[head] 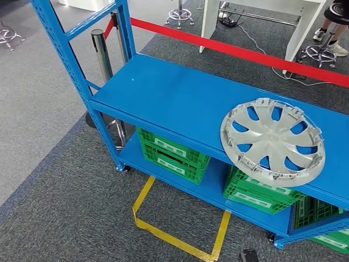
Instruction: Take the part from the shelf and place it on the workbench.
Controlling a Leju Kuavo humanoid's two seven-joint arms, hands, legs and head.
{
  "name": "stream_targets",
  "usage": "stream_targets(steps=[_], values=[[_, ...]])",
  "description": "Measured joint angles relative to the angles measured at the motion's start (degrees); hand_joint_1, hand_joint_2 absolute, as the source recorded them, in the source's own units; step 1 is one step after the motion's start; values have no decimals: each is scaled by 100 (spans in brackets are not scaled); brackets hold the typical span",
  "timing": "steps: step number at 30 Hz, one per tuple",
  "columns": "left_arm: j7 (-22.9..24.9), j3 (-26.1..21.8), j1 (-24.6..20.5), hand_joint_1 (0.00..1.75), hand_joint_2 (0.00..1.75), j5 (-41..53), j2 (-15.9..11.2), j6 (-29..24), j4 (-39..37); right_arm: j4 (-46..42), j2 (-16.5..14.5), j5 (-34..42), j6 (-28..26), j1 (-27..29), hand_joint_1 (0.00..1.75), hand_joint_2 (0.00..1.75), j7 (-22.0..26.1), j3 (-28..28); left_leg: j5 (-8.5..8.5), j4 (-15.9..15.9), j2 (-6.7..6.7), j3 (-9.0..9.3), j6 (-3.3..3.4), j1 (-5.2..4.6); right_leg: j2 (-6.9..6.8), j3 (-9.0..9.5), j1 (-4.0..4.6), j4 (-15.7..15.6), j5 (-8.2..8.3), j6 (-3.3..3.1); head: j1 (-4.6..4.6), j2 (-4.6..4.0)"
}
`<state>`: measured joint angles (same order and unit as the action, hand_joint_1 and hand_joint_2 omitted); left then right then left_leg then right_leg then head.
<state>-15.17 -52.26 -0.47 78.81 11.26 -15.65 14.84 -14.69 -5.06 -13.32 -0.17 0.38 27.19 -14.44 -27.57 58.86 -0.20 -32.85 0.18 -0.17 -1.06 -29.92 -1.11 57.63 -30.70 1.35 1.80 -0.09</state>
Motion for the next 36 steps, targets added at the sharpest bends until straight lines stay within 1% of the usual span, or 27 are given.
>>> stream_targets(steps=[4,12,16,18,19,20,21,22,23,24,25,26,27,28,29,30,31,32,34,35,36], values=[[0,0,0,0,0,0,-1,1,0,0,8,9,31,5,0,0,28,-50,-5,0,0,14,7,0,0,0,1,-1,-8,14,3,0],[0,-2,0,0,0,-1,-1,2,0,0,8,10,118,5,0,0,76,-162,-9,8,1,16,12,-3,0,40,2,-5,-6,19,3,0],[0,-2,1,0,0,-2,-9,1,1,0,8,8,133,3,0,0,78,-208,-36,29,0,19,80,-27,-3,57,-26,-31,4,73,6,0],[3,-3,3,0,0,-16,-3,-32,3,-1,9,8,145,-2,0,0,81,-228,-3,-54,5,56,131,-20,3,68,-28,-44,-2,110,3,0],[8,-4,3,0,0,-30,9,-66,5,-1,11,8,150,-5,0,0,84,-237,24,-120,10,90,163,-9,17,40,-26,13,-51,120,0,0],[14,-5,1,0,0,-43,27,-104,7,-2,13,9,157,-7,0,0,88,-246,52,-184,16,124,193,4,38,-45,-23,183,-155,125,-9,0],[23,-6,-3,0,0,-50,49,-139,9,-2,16,9,163,-4,0,0,90,-258,69,-222,22,149,212,15,62,-198,-23,475,-306,121,-14,0],[30,-7,-7,0,0,-54,73,-169,11,-2,20,10,168,2,0,0,92,-270,70,-234,24,156,225,13,80,-399,-20,853,-474,122,-17,0],[36,-7,-10,0,0,-52,100,-189,13,-2,22,10,173,15,0,0,92,-278,67,-232,27,156,231,11,89,-609,-21,1224,-599,129,-18,0],[42,-7,-10,0,0,-50,126,-204,14,-2,25,10,176,32,0,0,92,-283,60,-229,28,160,230,9,92,-760,-24,1460,-628,140,-16,0],[44,-7,-7,0,0,-50,148,-213,16,-2,29,10,178,46,0,0,92,-285,48,-225,29,169,219,11,91,-816,-31,1492,-543,151,-17,0],[45,-7,-3,0,0,-50,167,-216,17,-2,34,10,179,56,0,0,92,-286,32,-216,29,183,199,17,85,-760,-43,1301,-356,163,-17,0],[46,-8,0,0,0,-50,180,-218,19,-2,39,10,179,60,0,0,93,-289,7,-198,29,199,169,26,67,-616,-59,949,-118,175,-19,0],[46,-8,3,0,0,-51,187,-218,22,-2,44,10,179,56,0,0,93,-291,-25,-168,31,210,126,24,37,-460,-63,594,46,186,-22,0],[46,-9,3,0,0,-51,192,-218,26,-2,48,10,179,48,0,0,93,-294,-59,-126,33,209,84,18,22,-325,-64,322,143,165,-24,0],[47,-9,2,0,0,-51,194,-219,30,-1,48,10,180,42,0,0,93,-297,-86,-89,38,204,47,8,12,-247,-59,173,170,133,-21,0],[48,-9,1,0,0,-51,194,-219,33,-1,48,10,181,41,0,0,93,-301,-98,-67,45,197,16,-1,18,-224,-44,143,138,87,-19,0],[48,-10,0,0,0,-51,195,-219,35,-1,48,10,183,46,0,0,93,-305,-104,-54,52,195,-5,4,39,-215,-40,143,140,32,-15,0],[48,-11,0,0,0,-52,196,-220,41,0,49,12,180,61,0,0,94,-316,-161,4,59,187,-52,24,59,-211,-41,143,146,-36,-8,0],[48,-11,-1,0,0,-52,197,-220,44,0,49,12,179,60,0,0,94,-320,-262,151,58,129,-79,32,69,-204,-46,137,147,-67,-4,0],[48,-11,-3,0,0,-51,198,-219,46,0,49,12,178,58,0,0,94,-322,-414,416,54,13,-105,38,77,-196,-49,134,145,-90,2,0]])
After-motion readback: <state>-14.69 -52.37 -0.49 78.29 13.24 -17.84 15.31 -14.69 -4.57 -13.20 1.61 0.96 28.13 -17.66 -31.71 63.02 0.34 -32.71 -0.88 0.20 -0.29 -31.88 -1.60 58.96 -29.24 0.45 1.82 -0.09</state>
